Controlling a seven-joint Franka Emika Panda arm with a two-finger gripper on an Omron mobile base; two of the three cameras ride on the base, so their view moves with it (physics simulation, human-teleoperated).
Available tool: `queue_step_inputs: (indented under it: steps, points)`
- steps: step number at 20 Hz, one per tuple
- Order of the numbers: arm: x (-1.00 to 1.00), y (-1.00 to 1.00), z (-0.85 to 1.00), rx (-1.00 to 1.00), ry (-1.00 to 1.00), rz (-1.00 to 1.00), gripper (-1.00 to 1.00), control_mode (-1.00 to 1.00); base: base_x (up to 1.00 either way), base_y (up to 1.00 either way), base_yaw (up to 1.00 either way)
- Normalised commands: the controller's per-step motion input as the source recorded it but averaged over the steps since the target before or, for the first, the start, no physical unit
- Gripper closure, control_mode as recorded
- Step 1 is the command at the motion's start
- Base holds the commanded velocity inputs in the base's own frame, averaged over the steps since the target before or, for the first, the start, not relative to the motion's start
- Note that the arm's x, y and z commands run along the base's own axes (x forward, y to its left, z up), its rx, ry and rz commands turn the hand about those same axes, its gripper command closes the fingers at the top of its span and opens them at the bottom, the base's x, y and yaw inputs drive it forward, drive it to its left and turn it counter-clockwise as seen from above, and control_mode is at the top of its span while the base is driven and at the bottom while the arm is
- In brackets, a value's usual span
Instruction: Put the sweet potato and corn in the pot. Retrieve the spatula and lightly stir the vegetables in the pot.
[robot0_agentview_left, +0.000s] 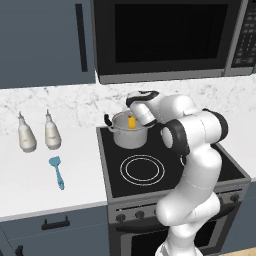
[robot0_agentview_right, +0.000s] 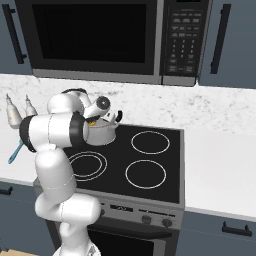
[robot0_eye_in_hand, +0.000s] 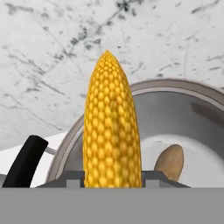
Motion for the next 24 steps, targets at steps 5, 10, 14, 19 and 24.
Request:
queue_step_inputs:
  steps: [5, 10, 14, 19, 24]
  points:
    - [0.00, 0.00, 0.00, 0.00, 0.00, 0.00, -1.00, -1.00, 0.00, 0.00, 0.00]
    - [0.00, 0.00, 0.05, 0.00, -0.02, 0.00, -1.00, -1.00, 0.00, 0.00, 0.00]
    - [-0.15, 0.00, 0.41, 0.00, -0.19, 0.00, -1.00, -1.00, 0.00, 0.00, 0.00]
    - [-0.54, 0.01, 0.31, -0.01, -0.20, 0.00, -1.00, -1.00, 0.00, 0.00, 0.00]
    - [-0.95, 0.00, 0.02, -0.04, -0.02, 0.00, -1.00, -1.00, 0.00, 0.00, 0.00]
